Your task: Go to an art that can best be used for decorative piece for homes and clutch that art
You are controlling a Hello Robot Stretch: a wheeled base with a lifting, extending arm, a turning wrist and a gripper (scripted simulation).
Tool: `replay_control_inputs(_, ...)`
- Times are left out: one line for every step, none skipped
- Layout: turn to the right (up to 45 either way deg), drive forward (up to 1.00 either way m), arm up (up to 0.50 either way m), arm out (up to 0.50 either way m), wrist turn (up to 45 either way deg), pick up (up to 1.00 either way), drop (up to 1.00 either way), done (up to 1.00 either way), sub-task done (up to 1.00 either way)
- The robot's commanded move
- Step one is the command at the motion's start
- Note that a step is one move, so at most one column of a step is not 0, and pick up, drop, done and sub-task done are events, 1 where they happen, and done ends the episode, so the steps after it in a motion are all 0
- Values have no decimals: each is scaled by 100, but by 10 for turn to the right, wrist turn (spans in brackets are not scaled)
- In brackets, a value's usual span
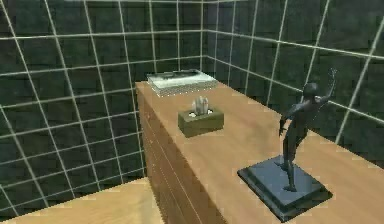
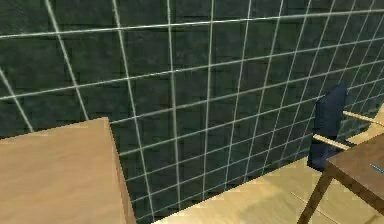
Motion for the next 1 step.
replay_control_inputs(-450, 0, 0, 0, 0, 0, 0, 0, 0)
